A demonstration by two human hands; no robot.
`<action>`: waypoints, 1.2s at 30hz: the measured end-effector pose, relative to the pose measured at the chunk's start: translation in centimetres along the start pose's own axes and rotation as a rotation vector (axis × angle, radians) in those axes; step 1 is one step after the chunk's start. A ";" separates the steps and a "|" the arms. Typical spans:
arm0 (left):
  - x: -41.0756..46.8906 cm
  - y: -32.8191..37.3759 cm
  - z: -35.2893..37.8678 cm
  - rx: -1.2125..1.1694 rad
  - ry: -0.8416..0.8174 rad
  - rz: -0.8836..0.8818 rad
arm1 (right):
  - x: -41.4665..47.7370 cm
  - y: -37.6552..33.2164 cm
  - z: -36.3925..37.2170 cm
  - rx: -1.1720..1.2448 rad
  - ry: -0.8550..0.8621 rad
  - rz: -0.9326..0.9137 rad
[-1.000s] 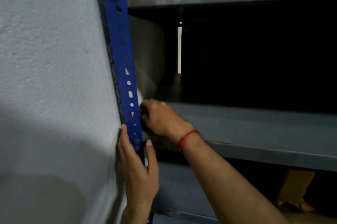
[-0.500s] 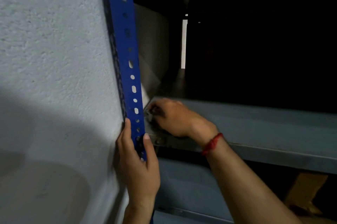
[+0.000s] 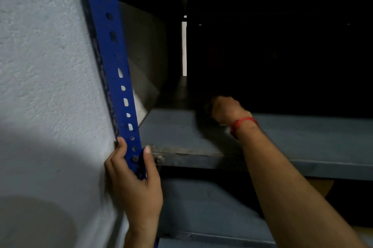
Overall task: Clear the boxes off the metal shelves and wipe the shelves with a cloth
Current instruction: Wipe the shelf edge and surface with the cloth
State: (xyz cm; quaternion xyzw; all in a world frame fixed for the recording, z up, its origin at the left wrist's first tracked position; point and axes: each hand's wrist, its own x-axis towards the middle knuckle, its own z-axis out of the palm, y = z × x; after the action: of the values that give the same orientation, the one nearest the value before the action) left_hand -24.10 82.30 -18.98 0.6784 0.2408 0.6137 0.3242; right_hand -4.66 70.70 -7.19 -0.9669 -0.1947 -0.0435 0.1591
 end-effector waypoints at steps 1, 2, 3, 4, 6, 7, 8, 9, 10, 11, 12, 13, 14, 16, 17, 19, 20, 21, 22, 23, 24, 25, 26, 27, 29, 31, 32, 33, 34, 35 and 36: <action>-0.1 0.1 0.1 -0.001 0.007 0.001 | -1.3 0.5 -0.5 -0.016 -0.003 0.022; -0.2 0.1 0.3 -0.003 0.014 0.000 | -3.1 0.4 -0.8 -0.035 -0.012 0.010; -0.3 0.1 0.4 -0.015 0.022 -0.006 | -5.1 -0.3 -1.0 -0.044 -0.024 -0.030; -0.3 0.1 0.5 -0.033 0.025 -0.012 | -6.9 -1.5 -0.9 -0.025 -0.022 -0.093; -0.2 0.1 0.5 -0.052 0.020 -0.016 | -9.5 -4.7 0.1 0.067 -0.023 -0.247; -0.2 0.1 0.5 -0.056 0.017 -0.013 | -10.0 -6.4 0.7 0.113 -0.023 -0.318; -0.2 0.1 0.5 -0.058 0.014 -0.006 | -9.9 -8.1 1.3 0.163 -0.024 -0.376; -0.2 0.0 0.4 -0.062 0.012 0.002 | -9.4 -9.6 2.1 0.209 -0.028 -0.419; -0.1 0.0 0.5 -0.065 0.014 0.015 | -8.3 -10.8 2.8 0.239 -0.025 -0.451; -0.1 -0.2 0.6 -0.062 0.017 0.025 | -7.0 -11.6 3.4 0.237 -0.025 -0.468; 0.0 -0.3 0.6 -0.056 0.021 0.040 | -5.6 -11.9 3.9 0.210 -0.018 -0.466; 0.0 -0.2 0.6 -0.047 0.030 0.063 | -4.0 -11.8 4.2 0.171 -0.005 -0.449; -0.1 0.0 0.5 -0.032 0.043 0.094 | -2.7 -11.1 4.3 0.134 0.012 -0.416; -0.5 1.2 0.3 0.002 0.074 0.188 | -0.4 -8.0 3.8 0.082 0.052 -0.325; -0.8 1.9 0.4 0.017 0.074 0.257 | 0.4 -5.8 3.1 0.053 0.062 -0.269; -1.2 2.9 0.9 0.021 -0.007 0.420 | 0.9 -1.0 1.5 0.006 0.065 -0.139; -1.3 3.4 1.3 0.000 -0.087 0.482 | 0.6 1.3 0.7 -0.007 0.071 -0.069; -1.1 3.7 1.7 -0.025 -0.169 0.517 | -0.3 3.2 -0.1 -0.025 0.083 -0.017; -0.8 4.0 2.2 -0.041 -0.236 0.528 | -1.6 4.6 -0.9 -0.029 0.101 0.019; -0.4 4.1 2.8 -0.041 -0.283 0.518 | -3.5 5.4 -1.4 -0.009 0.108 0.040; -0.2 4.2 3.3 -0.034 -0.318 0.499 | -5.7 5.6 -1.7 0.018 0.110 0.037; 0.0 4.3 3.6 -0.030 -0.338 0.471 | -8.1 5.1 -1.9 0.047 0.116 0.006; 0.0 4.4 3.8 -0.035 -0.354 0.431 | -10.4 3.9 -1.6 0.081 0.125 -0.049; -0.1 4.6 3.8 -0.049 -0.364 0.383 | -12.4 2.4 -1.1 0.108 0.136 -0.118; -0.1 5.3 3.5 -0.079 -0.382 0.257 | -14.8 -1.1 -0.2 0.169 0.151 -0.256; 0.1 5.9 3.2 -0.078 -0.409 0.108 | -14.2 -3.6 0.6 0.223 0.135 -0.321; 0.1 5.9 3.2 -0.065 -0.411 0.077 | -13.0 -4.3 0.8 0.226 0.104 -0.329; 0.1 5.9 3.2 -0.046 -0.390 0.100 | -11.4 -4.4 0.9 0.209 0.068 -0.345; 0.1 6.0 3.3 -0.021 -0.369 0.137 | -9.5 -3.9 1.1 0.178 0.039 -0.363; 0.0 6.0 3.4 0.013 -0.369 0.164 | -7.7 -3.3 1.3 0.142 0.021 -0.370; -0.1 6.0 3.5 0.051 -0.383 0.177 | -5.9 -2.2 1.5 0.107 0.016 -0.350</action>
State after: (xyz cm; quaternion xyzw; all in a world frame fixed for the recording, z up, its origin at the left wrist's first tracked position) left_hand -21.10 77.72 -14.74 0.8092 0.1296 0.4934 0.2915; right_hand -10.89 71.03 -8.84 -0.9080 -0.3608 -0.0677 0.2020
